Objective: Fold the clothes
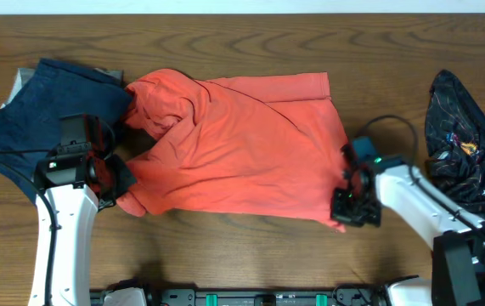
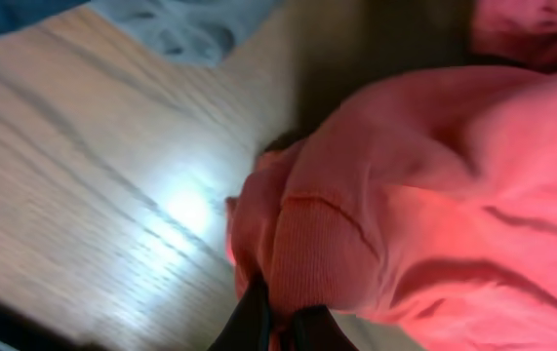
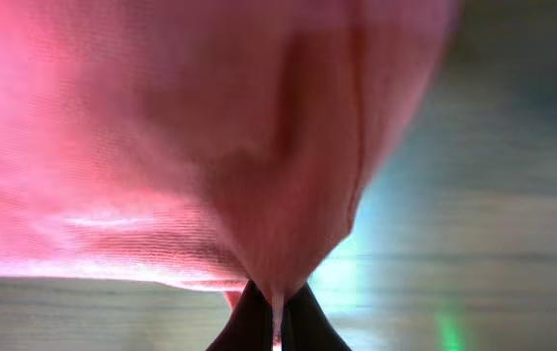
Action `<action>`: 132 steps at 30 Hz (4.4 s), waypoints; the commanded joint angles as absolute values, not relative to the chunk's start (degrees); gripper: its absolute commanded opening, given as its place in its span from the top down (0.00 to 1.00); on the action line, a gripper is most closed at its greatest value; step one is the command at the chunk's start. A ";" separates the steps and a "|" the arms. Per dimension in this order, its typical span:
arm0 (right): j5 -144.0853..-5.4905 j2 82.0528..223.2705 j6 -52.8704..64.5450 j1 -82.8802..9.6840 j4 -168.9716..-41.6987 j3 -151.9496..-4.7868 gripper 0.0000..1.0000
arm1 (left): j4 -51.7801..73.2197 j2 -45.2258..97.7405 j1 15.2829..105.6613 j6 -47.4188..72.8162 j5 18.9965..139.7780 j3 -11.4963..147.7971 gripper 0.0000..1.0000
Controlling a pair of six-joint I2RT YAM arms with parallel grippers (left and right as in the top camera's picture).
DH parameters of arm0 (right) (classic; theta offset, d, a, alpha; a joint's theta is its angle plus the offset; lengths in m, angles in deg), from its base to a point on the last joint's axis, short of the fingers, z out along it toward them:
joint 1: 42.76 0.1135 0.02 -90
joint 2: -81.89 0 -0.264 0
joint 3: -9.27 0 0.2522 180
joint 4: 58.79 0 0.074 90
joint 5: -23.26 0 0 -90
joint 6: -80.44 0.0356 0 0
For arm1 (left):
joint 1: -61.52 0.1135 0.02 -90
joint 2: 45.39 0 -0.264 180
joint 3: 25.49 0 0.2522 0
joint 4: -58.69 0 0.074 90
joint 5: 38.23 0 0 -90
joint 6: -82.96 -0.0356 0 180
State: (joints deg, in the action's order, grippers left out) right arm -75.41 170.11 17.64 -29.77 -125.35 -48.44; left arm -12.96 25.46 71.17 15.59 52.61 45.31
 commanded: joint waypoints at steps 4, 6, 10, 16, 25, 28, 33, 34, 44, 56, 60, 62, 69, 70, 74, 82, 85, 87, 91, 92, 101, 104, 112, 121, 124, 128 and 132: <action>-69.53 166.68 11.65 -40.41 -130.83 -71.19 0.99 | -15.30 25.33 71.37 10.06 62.62 61.33 0.94; -69.55 166.16 9.71 -43.12 -132.69 -78.23 0.99 | -16.94 25.35 71.37 9.41 62.99 66.42 0.94; -69.58 166.03 5.03 -46.88 -137.93 -90.71 0.99 | -20.35 25.33 71.83 9.06 63.30 76.59 0.94; -69.25 165.52 -1.29 -48.54 -146.44 -105.07 0.99 | -22.16 25.33 71.85 9.04 67.23 89.75 0.94; -64.07 158.33 -1.27 -54.97 -148.14 -119.86 0.99 | -26.08 25.22 71.85 6.07 67.80 105.94 0.94; -63.06 156.19 -1.33 -56.94 -147.44 -121.18 0.99 | -26.21 25.18 71.85 6.09 67.87 107.82 0.94; -62.56 156.85 -1.53 -57.70 -147.18 -120.91 0.99 | -26.99 27.06 71.85 6.07 70.69 107.67 0.94; -62.95 157.81 -1.53 -57.70 -147.38 -120.80 0.99 | -27.08 28.15 71.83 6.07 72.02 107.60 0.94; -68.96 175.05 -5.62 -56.87 -143.97 -119.43 0.99 | -21.25 45.76 66.01 -3.44 73.64 107.51 0.94; -67.74 179.43 2.69 -57.00 -117.61 -124.61 0.99 | 18.84 56.21 64.16 2.70 73.64 110.31 0.94; -61.38 178.51 2.84 -57.48 -120.56 -130.38 0.99 | 18.60 55.40 65.31 5.13 74.19 119.80 0.94; -57.71 178.22 2.76 -57.48 -123.57 -131.67 0.99 | 14.34 55.01 65.62 4.38 74.32 123.19 0.94; -49.03 178.46 1.95 -57.48 -138.94 -129.76 0.99 | -16.00 53.68 65.62 0.49 77.22 124.39 0.94; -48.96 178.55 1.95 -57.48 -140.95 -128.58 0.99 | -22.23 53.90 65.40 -0.05 77.49 123.95 0.94; -49.16 178.57 1.95 -57.42 -147.18 -121.52 0.99 | -39.89 55.01 64.26 -2.83 77.46 119.14 0.94; -48.40 178.55 3.63 -57.46 -153.06 -99.19 0.99 | -46.53 55.49 59.59 -5.56 77.49 93.61 0.94; -46.73 178.55 7.65 -57.48 -152.88 -91.03 0.99 | -45.92 55.47 57.40 -6.68 77.49 82.12 0.94; -46.21 178.55 9.42 -57.48 -152.54 -87.12 0.99 | -45.59 55.45 56.20 -6.70 77.51 75.73 0.94; -44.13 178.53 12.77 -57.79 -152.56 -81.64 0.99 | -44.74 54.53 53.64 -7.49 77.49 63.93 0.94; -43.87 178.53 12.74 -58.14 -152.69 -80.98 0.99 | -44.13 53.90 52.99 -7.44 77.53 61.13 0.94; -42.76 178.38 12.72 -60.39 -152.43 -80.59 0.99 | -36.48 47.62 49.18 -7.44 78.16 50.62 0.38; -42.78 178.38 12.72 -60.37 -152.01 -80.59 0.99 | -34.08 47.60 50.04 -7.31 78.12 51.89 0.36; -43.22 178.38 12.70 -60.37 -151.60 -80.59 0.99 | -15.28 47.93 55.19 3.60 71.54 53.22 0.37; -43.46 178.38 12.66 -60.37 -150.94 -80.59 0.99 | -11.76 49.79 55.57 12.16 67.87 47.65 0.37; -44.75 178.38 12.13 -60.37 -150.26 -80.59 0.99 | -11.69 49.79 55.50 12.16 69.53 44.39 0.36; -45.16 178.38 12.04 -60.37 -150.09 -80.59 0.99 | -9.20 49.79 55.32 12.36 71.96 38.91 0.37; -45.14 178.38 12.04 -60.37 -150.07 -80.59 0.99 | -5.44 49.79 54.30 12.38 78.97 33.84 0.37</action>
